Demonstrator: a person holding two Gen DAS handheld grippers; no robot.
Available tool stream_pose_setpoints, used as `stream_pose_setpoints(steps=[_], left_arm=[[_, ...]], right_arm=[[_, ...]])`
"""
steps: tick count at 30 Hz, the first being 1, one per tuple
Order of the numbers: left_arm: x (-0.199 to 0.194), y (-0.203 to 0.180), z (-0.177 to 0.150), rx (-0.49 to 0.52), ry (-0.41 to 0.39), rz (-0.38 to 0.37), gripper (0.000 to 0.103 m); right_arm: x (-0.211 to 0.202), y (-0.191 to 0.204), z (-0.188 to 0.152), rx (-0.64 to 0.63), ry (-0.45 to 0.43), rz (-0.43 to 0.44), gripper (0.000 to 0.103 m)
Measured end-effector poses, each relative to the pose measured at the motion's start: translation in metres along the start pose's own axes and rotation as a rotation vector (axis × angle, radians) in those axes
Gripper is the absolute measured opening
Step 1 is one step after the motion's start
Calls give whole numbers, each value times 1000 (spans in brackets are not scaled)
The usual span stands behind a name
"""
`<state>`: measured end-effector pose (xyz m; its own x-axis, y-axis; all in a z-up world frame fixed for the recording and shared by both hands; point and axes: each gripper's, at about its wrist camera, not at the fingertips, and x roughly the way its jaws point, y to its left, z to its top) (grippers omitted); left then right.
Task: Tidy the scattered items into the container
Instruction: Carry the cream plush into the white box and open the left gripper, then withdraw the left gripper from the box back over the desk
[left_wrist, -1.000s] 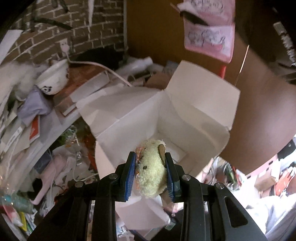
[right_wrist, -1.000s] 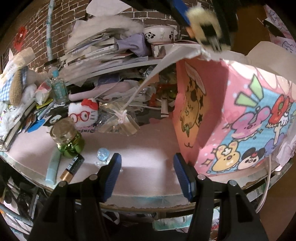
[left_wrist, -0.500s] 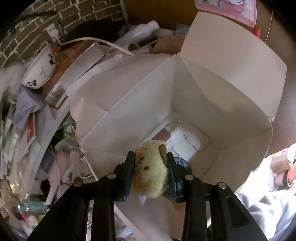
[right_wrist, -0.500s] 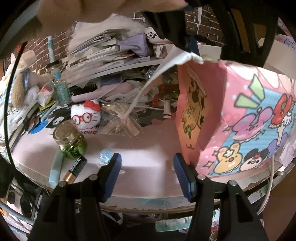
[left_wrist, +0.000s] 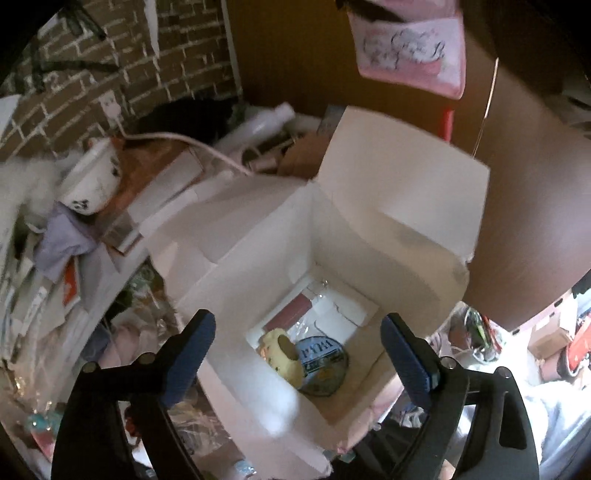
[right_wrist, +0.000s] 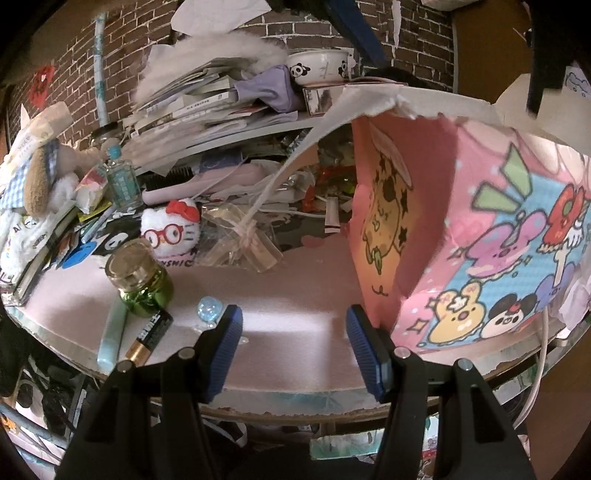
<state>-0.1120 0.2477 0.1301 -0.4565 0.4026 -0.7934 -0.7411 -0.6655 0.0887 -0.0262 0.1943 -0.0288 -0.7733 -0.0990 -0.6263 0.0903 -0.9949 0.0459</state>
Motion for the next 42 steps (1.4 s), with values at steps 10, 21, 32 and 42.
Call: stream_pose_setpoints(steps=[10,21,32,42], left_arm=[[-47,6,-31,-22,-139,50,97],[-89,46,-101,-251,-249,256,97],[-87,70,-196,-465,-229,437,97],[-71,92,-218,-599,-195,506,97]], right_arm=[[-1,-1,-2,0,1,0,55],[-5,-6,-5,19,10,53,55],[-7,-1,-7,13,19,109,55],[6,26,-10,-32,62,171,55]])
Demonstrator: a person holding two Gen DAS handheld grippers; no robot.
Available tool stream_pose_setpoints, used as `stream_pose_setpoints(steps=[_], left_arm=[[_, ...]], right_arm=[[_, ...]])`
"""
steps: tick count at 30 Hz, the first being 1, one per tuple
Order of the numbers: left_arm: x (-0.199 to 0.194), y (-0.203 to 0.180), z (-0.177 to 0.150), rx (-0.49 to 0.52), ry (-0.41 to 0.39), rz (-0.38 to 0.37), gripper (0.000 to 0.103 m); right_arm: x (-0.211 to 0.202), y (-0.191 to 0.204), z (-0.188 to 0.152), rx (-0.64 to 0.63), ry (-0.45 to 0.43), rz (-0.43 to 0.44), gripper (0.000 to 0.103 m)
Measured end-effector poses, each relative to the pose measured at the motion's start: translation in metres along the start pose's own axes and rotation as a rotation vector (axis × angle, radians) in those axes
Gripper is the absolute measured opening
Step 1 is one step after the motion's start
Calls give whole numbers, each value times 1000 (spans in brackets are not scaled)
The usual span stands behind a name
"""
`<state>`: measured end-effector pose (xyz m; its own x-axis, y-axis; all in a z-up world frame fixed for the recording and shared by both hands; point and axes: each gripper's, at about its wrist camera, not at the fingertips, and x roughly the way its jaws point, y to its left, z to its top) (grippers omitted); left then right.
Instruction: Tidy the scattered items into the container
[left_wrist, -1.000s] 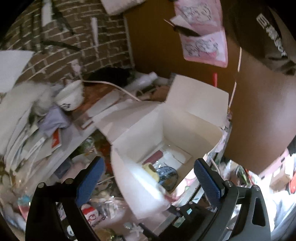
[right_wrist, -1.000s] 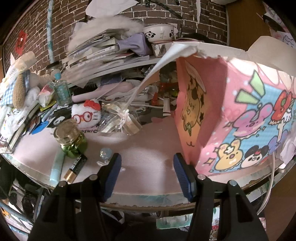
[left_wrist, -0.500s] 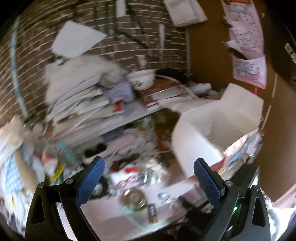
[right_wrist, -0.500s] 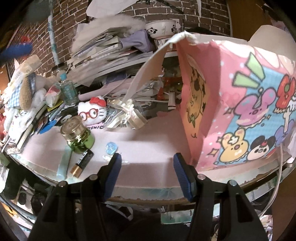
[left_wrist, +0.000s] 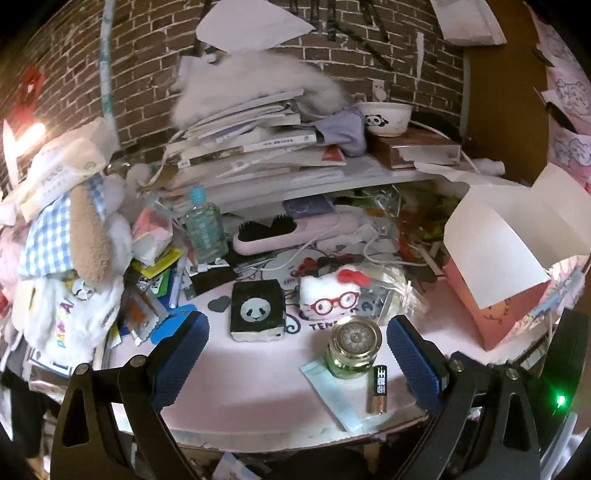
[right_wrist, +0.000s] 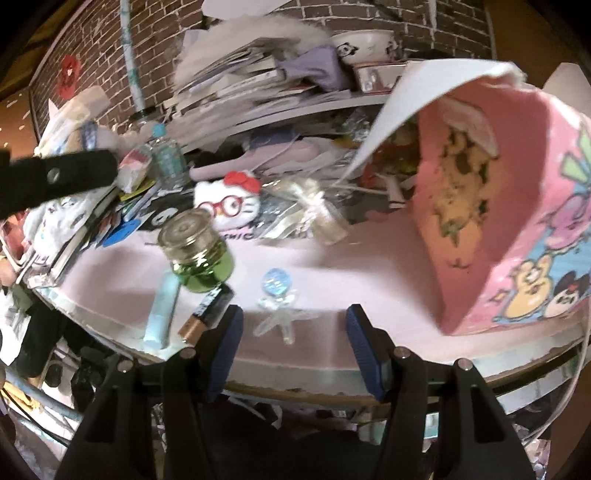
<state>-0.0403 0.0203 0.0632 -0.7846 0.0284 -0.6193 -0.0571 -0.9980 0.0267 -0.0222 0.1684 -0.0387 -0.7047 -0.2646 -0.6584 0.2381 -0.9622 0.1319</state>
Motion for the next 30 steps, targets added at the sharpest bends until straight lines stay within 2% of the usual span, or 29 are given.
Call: stream_pose_setpoints(steps=[2,5,7,11,14,26,30], left_arm=[[3,-2,-1,-2,5,0,97],[5,-6,-4,1,12,9,97],[5,-8,-5,-6,12,0,97],[8,-11,-8,-6,24,-7,97],[10,-12,-9,-10,30,-14,97],[16,-5,-14,-55,42,-25,97],[17,-4,-15,-60,42,-32,97]], right_arm=[[1,3,-1,-13,-5,1,53],[2,6,-2,-37,-16,-11,42],[2,5,-3,-48,-26,-17,39],[1,2,-5,-62,-46,-16,24],[1,1,-7,-80,-64,-16,19],[-7,0,-9,-99,-119,-29,17],[-4,-3,-9,-95,-82,-38,18]])
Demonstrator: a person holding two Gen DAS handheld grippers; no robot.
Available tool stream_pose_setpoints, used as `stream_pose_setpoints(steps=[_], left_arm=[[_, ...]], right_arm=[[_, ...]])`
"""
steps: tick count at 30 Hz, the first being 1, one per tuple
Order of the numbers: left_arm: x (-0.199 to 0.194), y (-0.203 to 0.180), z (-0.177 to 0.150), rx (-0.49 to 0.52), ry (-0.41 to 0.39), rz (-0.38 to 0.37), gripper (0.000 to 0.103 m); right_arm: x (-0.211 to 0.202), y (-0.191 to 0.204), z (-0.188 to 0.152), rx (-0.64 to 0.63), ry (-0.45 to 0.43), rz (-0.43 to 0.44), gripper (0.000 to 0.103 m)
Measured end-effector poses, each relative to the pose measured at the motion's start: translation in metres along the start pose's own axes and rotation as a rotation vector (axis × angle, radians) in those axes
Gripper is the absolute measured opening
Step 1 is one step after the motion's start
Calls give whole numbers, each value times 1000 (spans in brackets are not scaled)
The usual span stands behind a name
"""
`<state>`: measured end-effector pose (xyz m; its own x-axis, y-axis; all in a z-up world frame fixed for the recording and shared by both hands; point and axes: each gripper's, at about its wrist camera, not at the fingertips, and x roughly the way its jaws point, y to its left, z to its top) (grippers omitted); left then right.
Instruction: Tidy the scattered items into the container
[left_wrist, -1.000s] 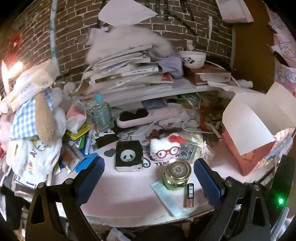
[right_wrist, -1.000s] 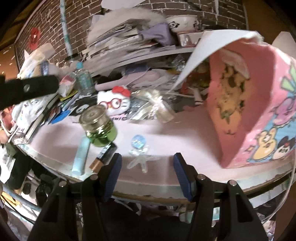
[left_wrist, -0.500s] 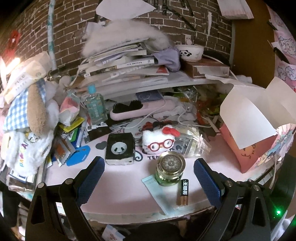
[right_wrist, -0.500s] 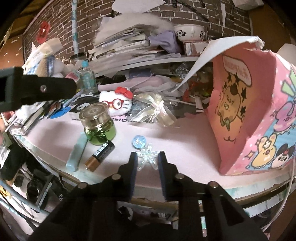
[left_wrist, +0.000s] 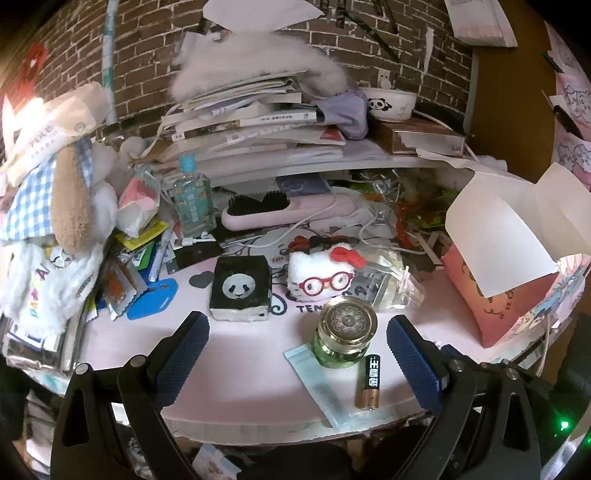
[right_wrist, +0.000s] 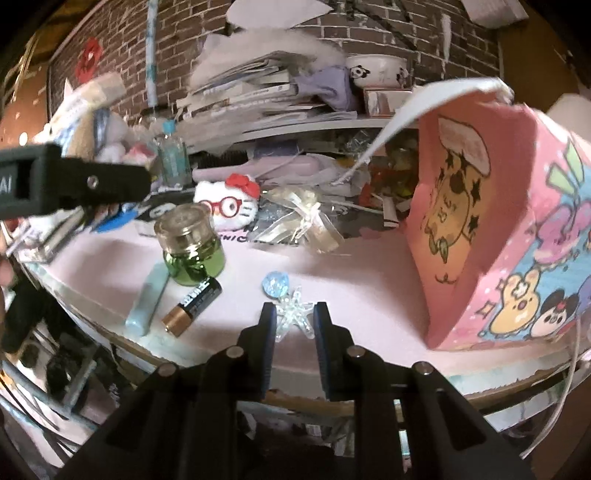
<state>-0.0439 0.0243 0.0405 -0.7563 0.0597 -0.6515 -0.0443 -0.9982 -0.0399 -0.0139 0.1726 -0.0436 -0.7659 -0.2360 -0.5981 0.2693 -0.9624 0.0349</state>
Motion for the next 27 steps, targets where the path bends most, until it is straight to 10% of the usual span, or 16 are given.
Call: stream_pose_setpoints(steps=[4,7,13,18,27], left_arm=[[0,0,-1,0,0,-1,97],[1,0,-1,-2,0,-3,97],[5,4,-2,-18,5,-7,97],[9,7,-3,-29,11,-7,97],[9,6,-2,-28,12,-15,97]], right_arm=[[2,-3,0,3,3,-14,27],[4,-8,0,23,-6,-12,61],[15,-11,6,-7,-14,1,60],[15,-4,4,-60,-40,17,35],[9,5,3,-108,-77,10,21]])
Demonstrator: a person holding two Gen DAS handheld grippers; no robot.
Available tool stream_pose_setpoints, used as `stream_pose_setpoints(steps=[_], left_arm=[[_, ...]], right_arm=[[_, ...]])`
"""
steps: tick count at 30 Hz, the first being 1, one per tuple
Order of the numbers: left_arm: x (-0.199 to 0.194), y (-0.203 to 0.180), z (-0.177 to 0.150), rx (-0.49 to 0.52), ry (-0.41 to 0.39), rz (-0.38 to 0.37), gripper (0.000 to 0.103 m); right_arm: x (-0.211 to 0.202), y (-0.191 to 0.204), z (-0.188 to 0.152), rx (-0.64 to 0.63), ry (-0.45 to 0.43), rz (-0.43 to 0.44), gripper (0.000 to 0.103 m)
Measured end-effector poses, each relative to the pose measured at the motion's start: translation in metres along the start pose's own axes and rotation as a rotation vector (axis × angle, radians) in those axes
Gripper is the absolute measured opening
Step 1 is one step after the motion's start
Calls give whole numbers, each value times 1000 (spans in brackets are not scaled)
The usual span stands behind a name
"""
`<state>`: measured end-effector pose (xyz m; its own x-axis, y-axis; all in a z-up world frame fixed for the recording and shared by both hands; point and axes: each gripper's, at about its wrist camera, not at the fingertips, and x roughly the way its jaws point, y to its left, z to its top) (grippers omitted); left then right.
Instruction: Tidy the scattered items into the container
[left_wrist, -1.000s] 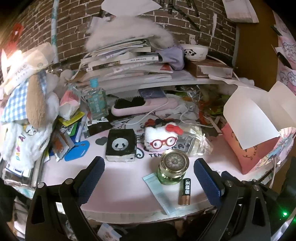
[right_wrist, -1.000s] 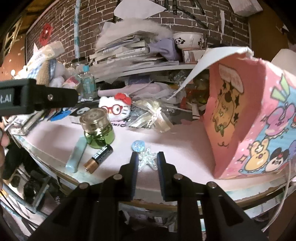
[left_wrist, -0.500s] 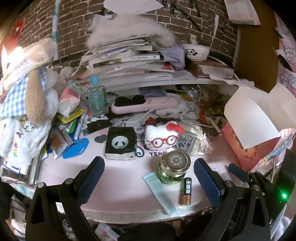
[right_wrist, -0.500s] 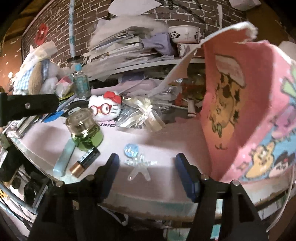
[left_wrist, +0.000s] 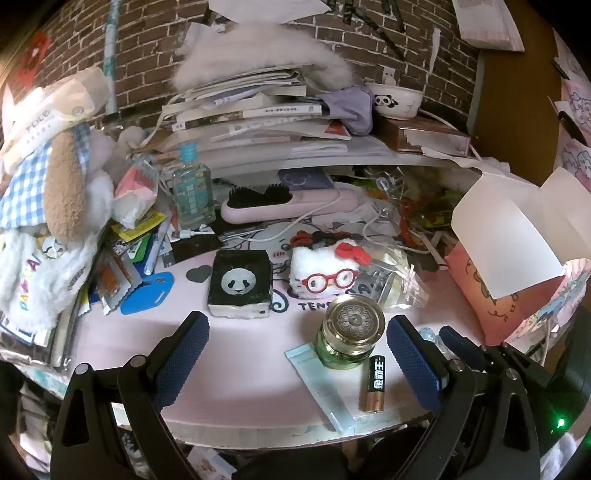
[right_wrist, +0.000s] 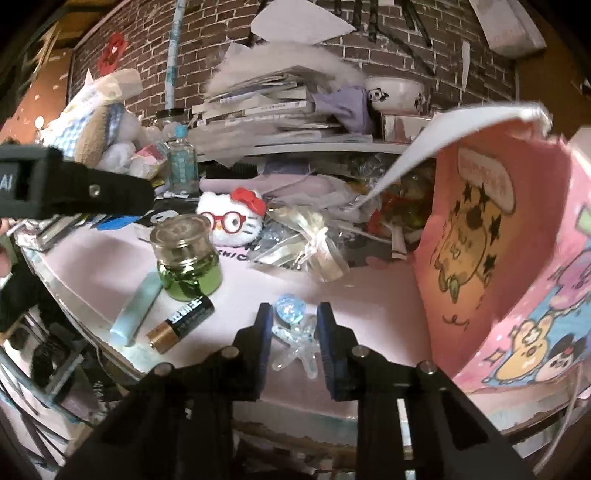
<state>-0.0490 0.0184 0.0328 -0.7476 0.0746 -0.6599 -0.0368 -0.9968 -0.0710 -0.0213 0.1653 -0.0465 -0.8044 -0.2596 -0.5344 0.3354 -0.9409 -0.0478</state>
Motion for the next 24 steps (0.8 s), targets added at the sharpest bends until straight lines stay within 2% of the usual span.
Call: stream_pose_setpoints(steps=[11,18,24], left_arm=[[-5,0,1,-2,-11,-8,97],[-5,0,2,1,-11,-5,97],[-4,0,1,-1,-8,-6,97]], right_arm=[[8,1,6,-36,49,23,24],[21,-8,12,-22,72,112,24],[25,-6,14,-32,60,127,26]])
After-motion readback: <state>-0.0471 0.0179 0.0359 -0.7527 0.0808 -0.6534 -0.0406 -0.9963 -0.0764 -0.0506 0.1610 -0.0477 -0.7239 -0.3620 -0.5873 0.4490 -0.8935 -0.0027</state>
